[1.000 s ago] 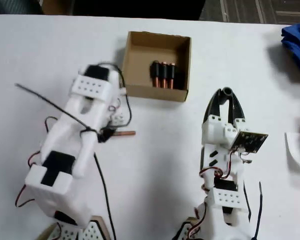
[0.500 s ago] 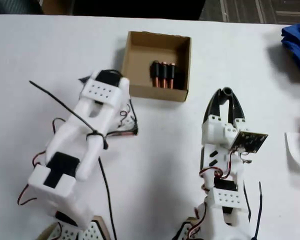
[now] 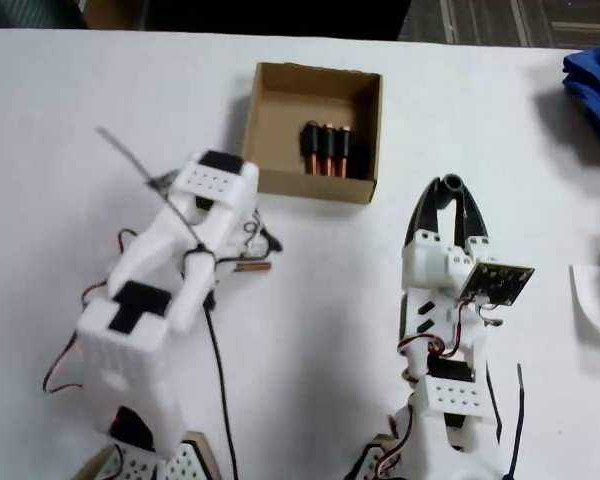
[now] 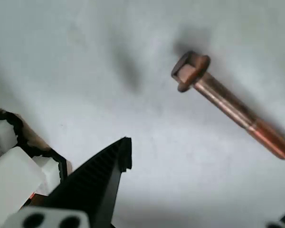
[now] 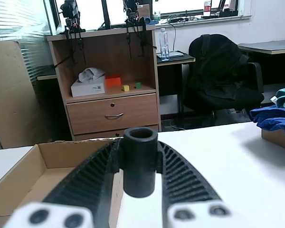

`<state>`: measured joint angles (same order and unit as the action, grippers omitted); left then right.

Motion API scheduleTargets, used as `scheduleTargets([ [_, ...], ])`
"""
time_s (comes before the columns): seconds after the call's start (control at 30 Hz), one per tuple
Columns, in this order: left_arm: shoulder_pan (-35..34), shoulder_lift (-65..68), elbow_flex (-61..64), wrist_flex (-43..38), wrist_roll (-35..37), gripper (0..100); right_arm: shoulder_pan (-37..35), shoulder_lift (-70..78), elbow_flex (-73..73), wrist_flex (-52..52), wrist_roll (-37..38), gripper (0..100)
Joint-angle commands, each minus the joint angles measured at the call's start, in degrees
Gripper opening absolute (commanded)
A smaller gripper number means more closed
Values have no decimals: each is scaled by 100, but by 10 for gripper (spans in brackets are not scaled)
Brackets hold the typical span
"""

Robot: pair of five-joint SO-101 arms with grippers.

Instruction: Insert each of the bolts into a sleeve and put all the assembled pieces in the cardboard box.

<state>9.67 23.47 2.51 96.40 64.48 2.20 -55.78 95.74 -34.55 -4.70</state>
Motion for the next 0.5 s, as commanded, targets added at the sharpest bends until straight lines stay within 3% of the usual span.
scheduleTargets([
  [0.0, -193, 299, -286, 26, 35, 542, -48, -163, 62, 22, -35, 19],
  [0.47, -237, 440, -787, 158, 35, 542, -48, -163, 62, 22, -35, 19],
])
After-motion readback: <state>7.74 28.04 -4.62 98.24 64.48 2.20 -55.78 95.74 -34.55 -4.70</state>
